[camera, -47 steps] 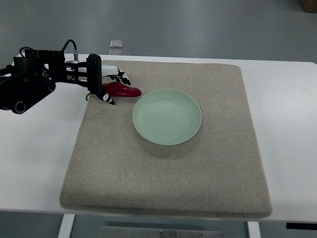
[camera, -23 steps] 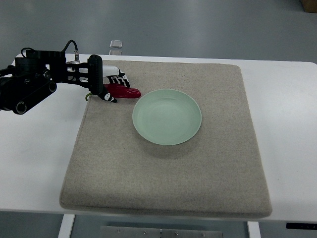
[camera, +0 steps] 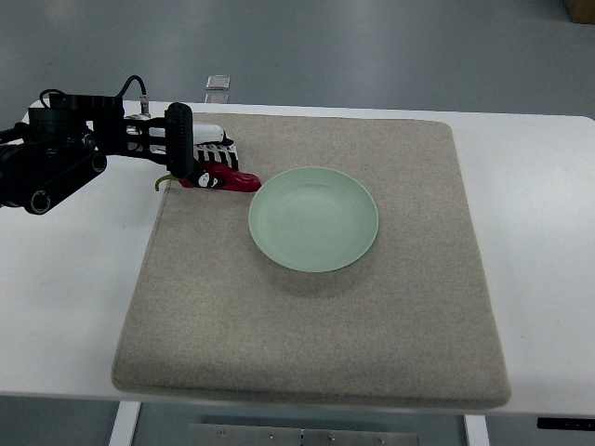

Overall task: Place red pepper on plate with left hand
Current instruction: 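Carry the pepper with the left hand over the pale green plate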

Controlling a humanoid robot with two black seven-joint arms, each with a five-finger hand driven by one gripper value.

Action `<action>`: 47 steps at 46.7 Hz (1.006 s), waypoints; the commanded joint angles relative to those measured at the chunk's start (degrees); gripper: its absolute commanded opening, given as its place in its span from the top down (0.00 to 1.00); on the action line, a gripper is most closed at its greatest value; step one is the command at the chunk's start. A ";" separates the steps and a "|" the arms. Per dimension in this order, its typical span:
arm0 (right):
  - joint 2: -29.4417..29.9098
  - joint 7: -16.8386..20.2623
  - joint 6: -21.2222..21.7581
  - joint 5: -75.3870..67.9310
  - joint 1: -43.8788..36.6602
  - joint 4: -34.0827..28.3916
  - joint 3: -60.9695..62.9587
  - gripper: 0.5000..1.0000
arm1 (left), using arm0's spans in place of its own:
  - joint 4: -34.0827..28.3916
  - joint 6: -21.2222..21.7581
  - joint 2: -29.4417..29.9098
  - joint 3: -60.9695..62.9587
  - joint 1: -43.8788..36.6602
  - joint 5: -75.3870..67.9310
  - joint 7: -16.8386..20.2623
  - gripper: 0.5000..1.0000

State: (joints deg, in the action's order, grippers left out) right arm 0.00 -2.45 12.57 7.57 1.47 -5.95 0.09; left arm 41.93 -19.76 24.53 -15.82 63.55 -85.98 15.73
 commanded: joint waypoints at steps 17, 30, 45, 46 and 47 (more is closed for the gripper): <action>0.00 -0.01 0.00 -0.01 0.03 -0.02 0.00 0.14 | 0.43 0.25 0.08 -1.05 0.79 1.08 0.00 1.00; 0.00 -0.01 0.00 -0.01 0.03 -0.02 0.00 0.14 | 5.61 2.17 0.26 -1.67 1.41 1.17 0.09 1.00; 0.00 -0.01 0.00 0.07 0.03 -0.02 0.00 0.14 | 14.84 4.82 0.35 -1.58 1.32 0.99 0.09 1.00; 0.00 -0.01 0.00 -0.01 0.03 0.06 0.00 0.14 | 15.37 4.82 0.26 -1.58 1.32 0.99 0.18 1.00; 0.00 -0.01 0.00 -0.01 0.03 -0.02 0.00 0.14 | 15.98 4.82 0.26 -1.58 1.23 0.99 0.18 1.00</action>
State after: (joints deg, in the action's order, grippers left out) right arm 0.00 -2.46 12.57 7.57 1.49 -5.95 0.09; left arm 56.19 -14.94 24.80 -17.48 64.94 -84.98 15.83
